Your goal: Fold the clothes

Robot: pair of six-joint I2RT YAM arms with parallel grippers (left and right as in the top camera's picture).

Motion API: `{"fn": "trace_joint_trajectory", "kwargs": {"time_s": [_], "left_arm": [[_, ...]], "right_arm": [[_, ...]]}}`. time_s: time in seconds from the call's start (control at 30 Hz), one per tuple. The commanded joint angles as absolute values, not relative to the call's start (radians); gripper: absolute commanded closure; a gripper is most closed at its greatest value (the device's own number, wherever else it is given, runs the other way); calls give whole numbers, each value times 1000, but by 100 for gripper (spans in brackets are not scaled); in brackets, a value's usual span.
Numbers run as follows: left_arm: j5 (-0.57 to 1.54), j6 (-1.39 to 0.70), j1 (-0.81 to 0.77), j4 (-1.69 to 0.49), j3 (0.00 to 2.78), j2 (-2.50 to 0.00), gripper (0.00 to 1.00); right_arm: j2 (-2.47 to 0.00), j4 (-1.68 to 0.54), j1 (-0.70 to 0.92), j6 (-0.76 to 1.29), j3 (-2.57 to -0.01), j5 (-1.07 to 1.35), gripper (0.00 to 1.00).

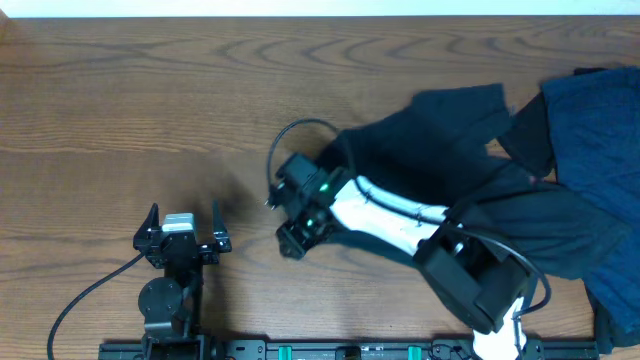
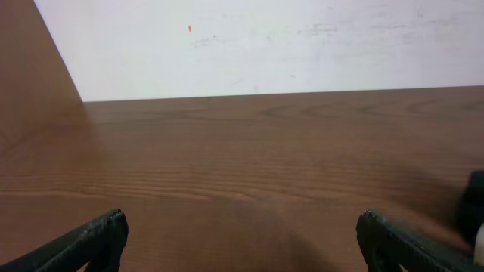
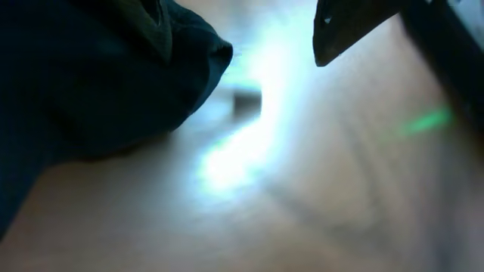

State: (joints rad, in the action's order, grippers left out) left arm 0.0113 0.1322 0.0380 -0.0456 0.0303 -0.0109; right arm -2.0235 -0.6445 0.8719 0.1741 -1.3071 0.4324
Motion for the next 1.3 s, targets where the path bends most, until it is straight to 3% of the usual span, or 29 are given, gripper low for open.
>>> {"fn": "trace_joint_trajectory", "kwargs": {"time_s": [0.0, 0.33, 0.57, 0.97, 1.17, 1.27], "left_arm": [[-9, 141, 42, -72, 4, -5, 2], [-9, 141, 42, -72, 4, -5, 2], [-9, 141, 42, -72, 4, -5, 2], [-9, 141, 42, -72, 4, -5, 2], [-9, 141, 42, -72, 4, -5, 2], [-9, 141, 42, -72, 4, -5, 2]], "right_arm": [[-2053, -676, 873, 119, -1367, 454, 39], [-2035, -924, 808, 21, -1644, 441, 33], [-2035, -1026, 741, 234, -1668, 220, 36], [-2035, -974, 678, 256, -1621, 102, 35], [-2035, -965, 675, 141, -1621, 296, 41], [-2035, -961, 692, 85, -1621, 283, 43]]}}
